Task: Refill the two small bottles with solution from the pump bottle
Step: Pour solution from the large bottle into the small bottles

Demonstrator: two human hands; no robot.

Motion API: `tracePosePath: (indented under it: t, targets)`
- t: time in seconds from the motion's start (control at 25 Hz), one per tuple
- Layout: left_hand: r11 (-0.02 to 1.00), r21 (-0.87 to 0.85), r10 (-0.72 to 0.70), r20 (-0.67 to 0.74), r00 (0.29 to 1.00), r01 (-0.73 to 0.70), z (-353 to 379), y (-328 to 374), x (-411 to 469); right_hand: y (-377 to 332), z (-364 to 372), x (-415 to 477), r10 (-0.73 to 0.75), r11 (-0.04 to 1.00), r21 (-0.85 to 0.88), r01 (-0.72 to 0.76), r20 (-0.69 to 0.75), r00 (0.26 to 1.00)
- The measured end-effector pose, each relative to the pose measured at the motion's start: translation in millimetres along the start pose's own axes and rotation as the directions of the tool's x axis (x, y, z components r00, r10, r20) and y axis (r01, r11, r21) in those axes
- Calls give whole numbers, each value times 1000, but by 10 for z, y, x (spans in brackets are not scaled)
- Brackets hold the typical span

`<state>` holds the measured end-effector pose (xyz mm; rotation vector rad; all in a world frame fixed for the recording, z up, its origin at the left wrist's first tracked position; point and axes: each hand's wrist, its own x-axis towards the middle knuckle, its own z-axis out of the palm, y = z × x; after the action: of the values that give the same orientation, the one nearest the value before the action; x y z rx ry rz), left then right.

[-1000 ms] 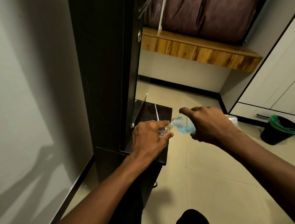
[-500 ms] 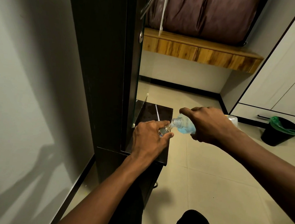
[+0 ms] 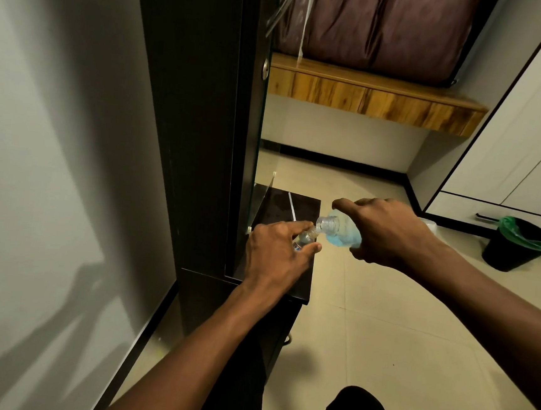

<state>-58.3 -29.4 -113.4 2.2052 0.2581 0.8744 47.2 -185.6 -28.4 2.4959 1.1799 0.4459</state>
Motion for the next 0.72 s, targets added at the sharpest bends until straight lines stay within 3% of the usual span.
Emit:
tracePosePath:
  t: [0.24, 0.44, 0.56, 0.72]
  targets:
    - [998, -49, -49, -15, 999, 49, -31, -5, 37, -35, -39, -29, 62, 949, 312, -40, -60, 996]
    - [978, -74, -200, -58, 978, 195, -124, -229, 12, -54, -64, -95, 256, 736, 670, -100, -138, 957]
    - [962, -54, -272, -60, 960, 269, -83, -390, -58, -69, 12, -77, 313, 633, 767, -107, -127, 941]
    - [946, -85, -317, -35, 948, 314, 50, -567, -136, -73, 130, -28, 329, 585, 807, -87, -137, 934]
